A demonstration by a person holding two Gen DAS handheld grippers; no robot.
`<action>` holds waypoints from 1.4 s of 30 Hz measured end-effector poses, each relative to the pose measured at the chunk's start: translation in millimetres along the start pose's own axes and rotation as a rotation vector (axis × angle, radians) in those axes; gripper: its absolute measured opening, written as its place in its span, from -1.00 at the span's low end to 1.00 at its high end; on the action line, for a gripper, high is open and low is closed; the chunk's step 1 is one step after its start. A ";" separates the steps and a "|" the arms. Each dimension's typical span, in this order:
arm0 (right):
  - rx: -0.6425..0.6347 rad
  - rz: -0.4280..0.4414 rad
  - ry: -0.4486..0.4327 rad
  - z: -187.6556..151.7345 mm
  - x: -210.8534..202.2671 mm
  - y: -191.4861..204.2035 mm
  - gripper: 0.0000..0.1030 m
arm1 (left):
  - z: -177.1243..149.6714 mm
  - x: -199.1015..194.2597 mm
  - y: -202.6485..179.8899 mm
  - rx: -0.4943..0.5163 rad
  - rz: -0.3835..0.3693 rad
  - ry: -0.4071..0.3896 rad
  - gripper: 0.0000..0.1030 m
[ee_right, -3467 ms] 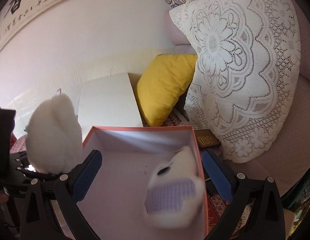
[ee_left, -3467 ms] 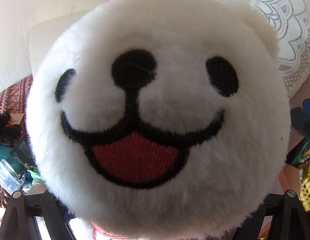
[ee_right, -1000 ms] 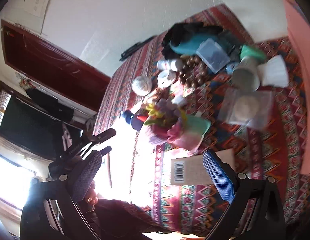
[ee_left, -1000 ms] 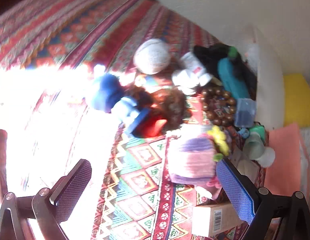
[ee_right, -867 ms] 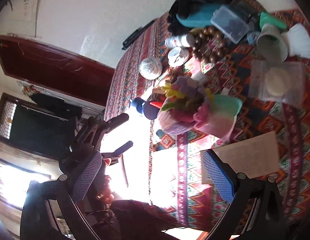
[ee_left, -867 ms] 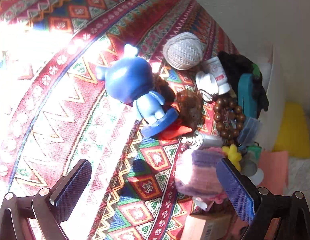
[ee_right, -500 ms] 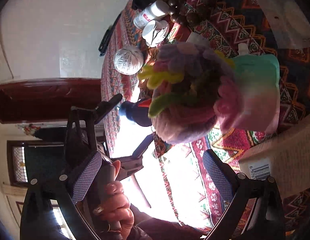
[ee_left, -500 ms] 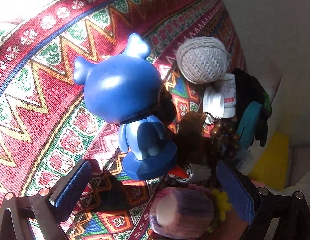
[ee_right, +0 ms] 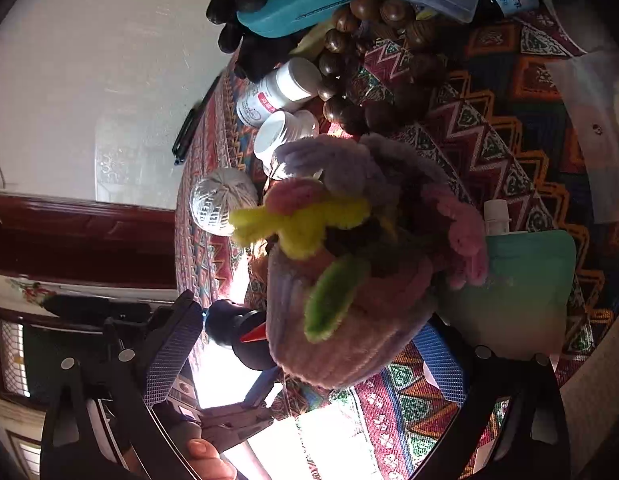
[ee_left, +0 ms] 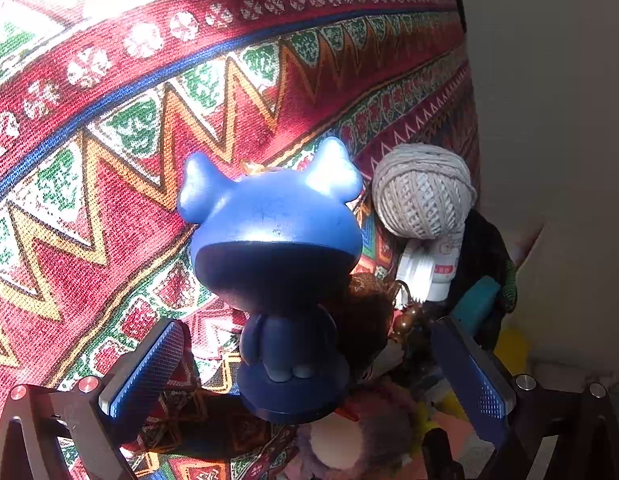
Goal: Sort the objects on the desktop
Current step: 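Grasp the blue figurine with the left tool while the right tool grasps the purple knitted pot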
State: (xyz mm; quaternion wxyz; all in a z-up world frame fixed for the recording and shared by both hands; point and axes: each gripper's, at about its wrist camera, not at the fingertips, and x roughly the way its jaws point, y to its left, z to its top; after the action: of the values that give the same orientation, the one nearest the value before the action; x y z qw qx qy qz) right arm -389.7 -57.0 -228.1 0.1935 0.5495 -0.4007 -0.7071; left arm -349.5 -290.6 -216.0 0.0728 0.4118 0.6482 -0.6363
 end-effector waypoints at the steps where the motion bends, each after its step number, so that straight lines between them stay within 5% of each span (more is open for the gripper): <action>1: -0.005 0.003 0.003 0.7 -0.9 -0.6 0.73 | -0.3 -0.2 -1.8 0.010 -0.005 0.003 0.95; 2: -0.011 0.005 0.005 1.4 -1.9 -1.1 0.35 | -0.8 -0.1 -4.4 0.027 -0.008 0.006 0.95; 4: -0.006 0.060 0.038 2.3 -1.2 -6.4 0.26 | -2.8 -2.7 -6.9 0.066 -0.007 0.007 0.92; 6: 0.007 0.110 0.058 0.4 -5.5 -10.4 0.25 | -3.4 -0.9 -9.4 0.088 -0.022 0.020 0.46; 7: 0.007 0.127 0.065 -1.1 -8.4 -11.2 0.25 | -2.1 3.0 -8.1 0.079 -0.038 0.042 -0.24; 10: -0.019 0.146 0.098 -8.2 -14.5 -9.6 0.24 | 1.1 12.0 -5.2 0.056 -0.084 0.085 -0.26; 17: -0.103 0.156 0.113 -20.3 -36.2 1.6 0.20 | -17.8 0.9 -39.4 0.178 -0.104 0.020 -0.38; 20: -0.145 0.166 0.096 -23.3 -57.7 10.5 0.18 | -34.0 -13.4 -55.3 0.235 -0.111 0.002 -0.60; 25: -0.191 0.189 0.073 -31.5 -88.7 17.8 0.17 | -61.2 -43.4 -77.4 0.323 -0.118 -0.025 -0.61; 28: -0.190 0.195 0.068 -33.6 -103.8 12.5 0.17 | -70.6 -61.2 -77.2 0.357 -0.133 -0.020 -0.90; 32: -0.225 0.120 0.076 -49.3 -107.5 1.1 0.17 | -84.4 -68.4 -38.5 0.364 -0.068 0.015 -0.79; 36: -0.376 -0.046 0.059 -72.8 -107.6 -5.5 0.17 | -88.7 -59.9 -8.8 0.296 -0.027 0.055 -0.26; 38: -0.482 -0.133 0.051 -79.0 -99.6 -3.8 0.17 | -92.1 -57.1 -11.2 0.289 0.005 0.039 0.47; 42: -0.609 -0.201 0.053 -86.1 -84.8 -0.4 0.17 | -82.6 -48.5 7.2 0.217 0.094 0.011 0.78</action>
State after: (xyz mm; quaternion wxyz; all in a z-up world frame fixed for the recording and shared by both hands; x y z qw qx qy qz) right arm -282.1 -26.7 -182.1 0.2885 0.5212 -0.1093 -0.7957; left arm -278.0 -239.9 -176.7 0.0538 0.4508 0.5559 -0.6964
